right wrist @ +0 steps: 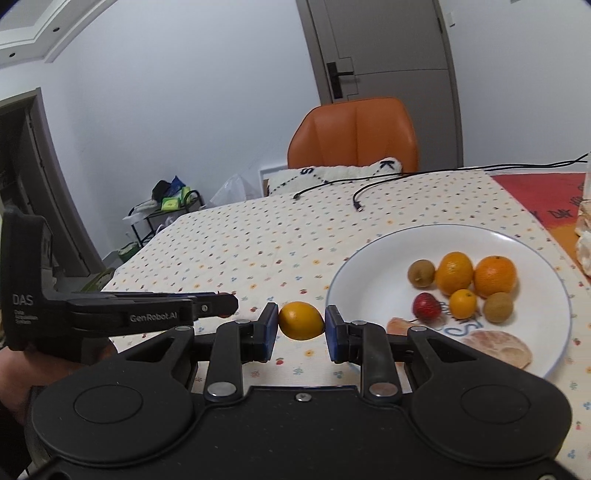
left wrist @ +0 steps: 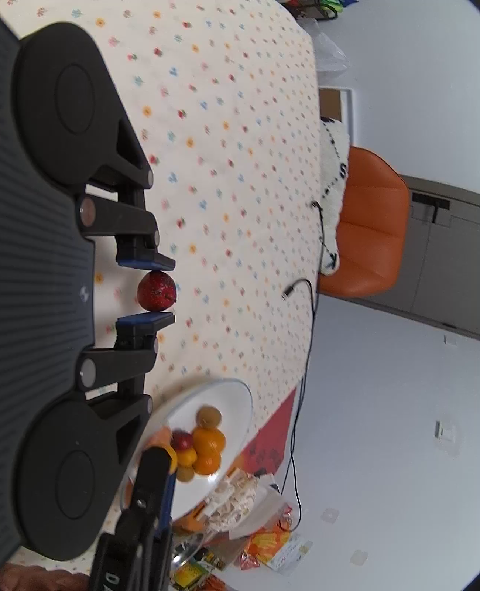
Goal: Organize fruits
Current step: 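Carry the plum and the kumquat over the plate with both tools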
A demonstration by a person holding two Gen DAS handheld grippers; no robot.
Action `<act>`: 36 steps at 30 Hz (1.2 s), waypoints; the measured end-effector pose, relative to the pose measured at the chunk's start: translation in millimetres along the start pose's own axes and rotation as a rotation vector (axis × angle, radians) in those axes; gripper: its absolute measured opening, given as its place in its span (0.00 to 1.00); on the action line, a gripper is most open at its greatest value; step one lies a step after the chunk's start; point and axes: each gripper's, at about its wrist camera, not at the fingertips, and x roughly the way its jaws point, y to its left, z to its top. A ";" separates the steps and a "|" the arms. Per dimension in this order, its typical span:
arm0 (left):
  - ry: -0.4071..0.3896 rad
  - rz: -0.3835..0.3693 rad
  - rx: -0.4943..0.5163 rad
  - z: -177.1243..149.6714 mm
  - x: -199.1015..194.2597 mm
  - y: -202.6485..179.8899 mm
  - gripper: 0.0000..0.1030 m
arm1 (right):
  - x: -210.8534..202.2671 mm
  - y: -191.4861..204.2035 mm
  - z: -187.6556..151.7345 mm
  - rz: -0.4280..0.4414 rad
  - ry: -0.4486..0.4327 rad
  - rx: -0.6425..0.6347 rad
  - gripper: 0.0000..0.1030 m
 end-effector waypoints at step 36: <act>-0.034 -0.159 0.073 32.4 18.4 -88.5 0.25 | -35.4 -64.6 2.3 -0.173 -0.085 0.102 0.25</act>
